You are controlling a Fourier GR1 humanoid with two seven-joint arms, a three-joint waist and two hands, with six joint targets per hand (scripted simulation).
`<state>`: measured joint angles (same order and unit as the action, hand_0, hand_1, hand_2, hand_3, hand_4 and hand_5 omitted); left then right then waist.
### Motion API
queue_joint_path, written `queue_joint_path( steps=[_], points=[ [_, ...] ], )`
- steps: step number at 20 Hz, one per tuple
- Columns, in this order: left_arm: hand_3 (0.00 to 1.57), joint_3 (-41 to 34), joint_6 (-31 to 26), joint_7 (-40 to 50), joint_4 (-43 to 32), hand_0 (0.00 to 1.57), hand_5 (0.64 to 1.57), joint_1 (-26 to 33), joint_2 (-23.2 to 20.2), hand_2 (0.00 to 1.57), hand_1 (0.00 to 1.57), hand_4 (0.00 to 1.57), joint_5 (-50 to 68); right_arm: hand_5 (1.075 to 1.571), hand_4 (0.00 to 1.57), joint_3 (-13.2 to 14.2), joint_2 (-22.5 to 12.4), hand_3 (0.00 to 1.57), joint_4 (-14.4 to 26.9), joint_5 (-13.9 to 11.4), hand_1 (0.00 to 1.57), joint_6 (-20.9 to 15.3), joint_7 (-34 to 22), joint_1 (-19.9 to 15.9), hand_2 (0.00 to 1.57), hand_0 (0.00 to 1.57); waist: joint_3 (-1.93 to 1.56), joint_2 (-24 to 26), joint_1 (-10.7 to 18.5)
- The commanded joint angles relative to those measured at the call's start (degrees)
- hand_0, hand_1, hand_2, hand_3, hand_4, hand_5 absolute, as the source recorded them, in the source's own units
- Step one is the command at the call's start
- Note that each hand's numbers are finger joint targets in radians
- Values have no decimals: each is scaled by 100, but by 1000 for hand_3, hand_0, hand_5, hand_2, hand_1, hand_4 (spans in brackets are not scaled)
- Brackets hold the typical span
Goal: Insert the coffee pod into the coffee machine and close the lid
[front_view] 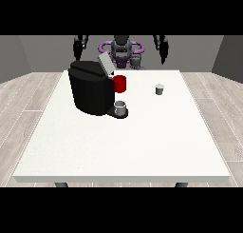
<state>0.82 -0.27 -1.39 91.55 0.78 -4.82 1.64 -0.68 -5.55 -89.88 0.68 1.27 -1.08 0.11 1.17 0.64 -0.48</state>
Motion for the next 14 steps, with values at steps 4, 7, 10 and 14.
queue_joint_path(
  steps=[4,7,10,14],
  points=[
    [0,-91,-683,-344,-255,0,1571,39,-207,0,0,713,326,1571,328,-73,289,0,-10,-90,0,-202,198,158,0,0,-116,94,-77],
    [0,175,-1022,-283,50,0,1571,216,-211,0,0,713,449,1571,328,437,426,0,310,357,0,-235,938,150,0,0,-120,128,9],
    [0,37,-1253,-383,37,0,1571,311,-640,0,0,661,212,1571,324,467,386,0,349,431,0,-137,939,254,0,0,-119,191,103],
    [0,-146,-1031,-241,-510,0,1571,-376,-819,0,0,507,-200,1571,358,527,244,0,426,522,0,94,1150,-58,0,0,-118,-263,-238]
  ],
)
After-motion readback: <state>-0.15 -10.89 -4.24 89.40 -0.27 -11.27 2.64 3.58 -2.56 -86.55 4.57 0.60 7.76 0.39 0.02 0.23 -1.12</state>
